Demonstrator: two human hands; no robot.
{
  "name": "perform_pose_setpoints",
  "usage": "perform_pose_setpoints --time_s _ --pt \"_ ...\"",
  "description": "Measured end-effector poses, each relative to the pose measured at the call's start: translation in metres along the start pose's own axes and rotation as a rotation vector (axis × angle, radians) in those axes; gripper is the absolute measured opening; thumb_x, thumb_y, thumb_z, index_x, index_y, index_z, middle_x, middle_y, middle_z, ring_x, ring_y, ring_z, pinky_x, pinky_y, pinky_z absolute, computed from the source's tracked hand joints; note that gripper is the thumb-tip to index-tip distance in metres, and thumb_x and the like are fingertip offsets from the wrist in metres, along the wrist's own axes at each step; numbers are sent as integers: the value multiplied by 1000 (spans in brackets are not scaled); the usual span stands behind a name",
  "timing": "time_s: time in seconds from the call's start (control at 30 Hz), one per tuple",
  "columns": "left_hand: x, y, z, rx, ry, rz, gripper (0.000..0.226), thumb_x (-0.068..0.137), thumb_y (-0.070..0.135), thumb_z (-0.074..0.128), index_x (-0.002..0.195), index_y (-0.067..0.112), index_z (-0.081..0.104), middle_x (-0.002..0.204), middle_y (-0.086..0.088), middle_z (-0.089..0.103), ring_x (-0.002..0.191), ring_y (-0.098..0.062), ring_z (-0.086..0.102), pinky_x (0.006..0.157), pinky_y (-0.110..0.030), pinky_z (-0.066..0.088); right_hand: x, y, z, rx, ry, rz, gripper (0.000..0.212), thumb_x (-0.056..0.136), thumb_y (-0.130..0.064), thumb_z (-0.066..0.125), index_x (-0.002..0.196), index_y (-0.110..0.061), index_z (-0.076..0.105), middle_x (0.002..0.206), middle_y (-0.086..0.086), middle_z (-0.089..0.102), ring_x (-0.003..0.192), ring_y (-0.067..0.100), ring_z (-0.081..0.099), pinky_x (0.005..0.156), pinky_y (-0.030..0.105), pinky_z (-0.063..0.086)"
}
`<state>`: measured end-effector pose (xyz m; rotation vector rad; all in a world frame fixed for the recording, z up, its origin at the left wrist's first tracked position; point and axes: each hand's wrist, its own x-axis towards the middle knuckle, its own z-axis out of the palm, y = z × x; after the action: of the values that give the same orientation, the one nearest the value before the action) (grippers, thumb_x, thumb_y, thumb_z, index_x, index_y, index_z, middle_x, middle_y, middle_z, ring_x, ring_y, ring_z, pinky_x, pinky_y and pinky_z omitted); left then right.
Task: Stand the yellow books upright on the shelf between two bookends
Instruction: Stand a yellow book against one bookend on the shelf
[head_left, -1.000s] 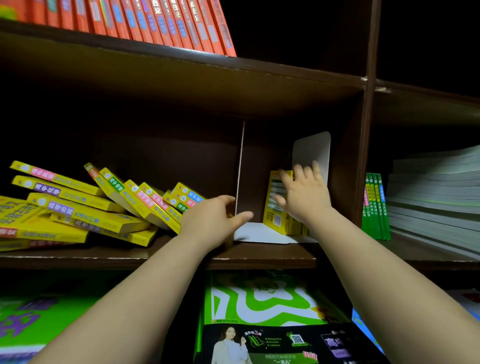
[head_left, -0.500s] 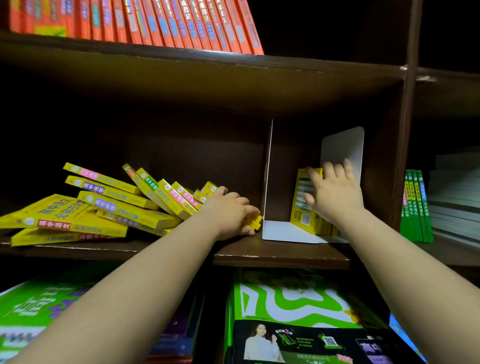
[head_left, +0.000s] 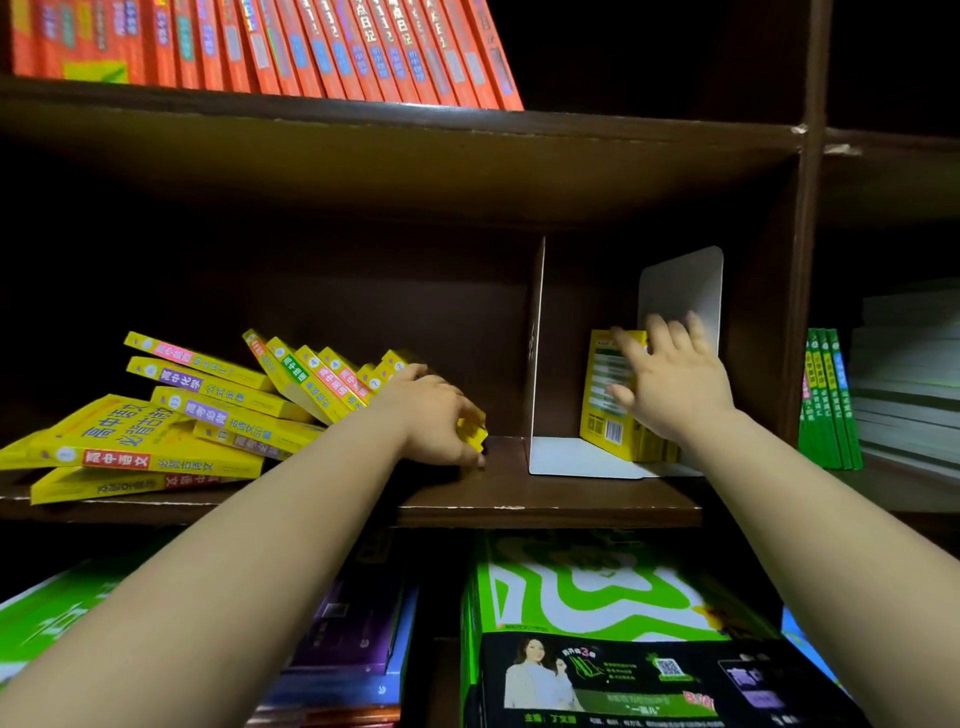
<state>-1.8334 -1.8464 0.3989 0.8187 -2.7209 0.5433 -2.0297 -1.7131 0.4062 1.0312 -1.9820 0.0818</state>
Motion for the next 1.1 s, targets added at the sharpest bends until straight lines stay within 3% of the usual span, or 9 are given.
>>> perform_pose_setpoints --time_s 0.13,0.2,0.3,0.43,0.57,0.77,0.93,1.1 --pt "7 22 -5 -320 4 -138 87 70 76 37 137 22 31 140 -7 46 137 -22 29 115 -42 0 0 -1 -2 2 -3 3 66 91 -48 35 144 -15 12 146 16 26 135 31 25 116 43 3" --pt "12 40 -4 -465 99 -193 91 71 76 35 139 17 26 137 -11 50 134 -26 35 114 -44 12 0 -1 -2 11 7 3 66 91 -47 38 142 -13 15 145 16 27 134 31 26 116 43 4" --pt "19 65 1 -501 186 -241 73 78 64 43 130 13 38 130 -12 54 122 -30 47 99 -40 34 1 0 -1 9 15 -1 66 90 -47 39 142 -13 15 147 16 25 135 31 25 116 43 3" --pt "25 74 4 -507 279 -291 29 89 25 41 109 7 50 116 -17 61 106 -37 54 83 -36 41 1 2 3 16 24 -21 68 90 -48 38 143 -14 13 151 15 18 137 31 22 117 43 2" --pt "22 78 3 -563 367 -319 24 88 16 38 104 5 53 110 -20 62 101 -39 55 73 -35 40 0 3 3 33 22 -35 73 88 -50 41 143 -14 12 154 15 11 138 32 19 117 43 3" --pt "8 78 -3 -504 543 -373 24 90 15 36 102 3 52 104 -23 63 97 -44 56 70 -40 41 0 4 -1 8 -13 -39 74 87 -50 42 144 -14 11 154 16 10 139 33 18 116 45 4" --pt "-12 82 -5 -494 606 -351 25 89 15 36 103 5 53 98 -21 65 90 -40 58 61 -34 33 0 2 -4 -72 -24 -38 72 89 -53 35 144 -14 10 154 15 10 139 34 16 116 49 0" --pt "-33 78 -17 -548 669 -370 21 89 15 37 98 4 53 94 -21 65 85 -39 56 60 -34 31 -2 -1 -9 -154 -50 -89 70 88 -56 32 143 -16 15 156 15 -1 141 37 8 113 55 -3"
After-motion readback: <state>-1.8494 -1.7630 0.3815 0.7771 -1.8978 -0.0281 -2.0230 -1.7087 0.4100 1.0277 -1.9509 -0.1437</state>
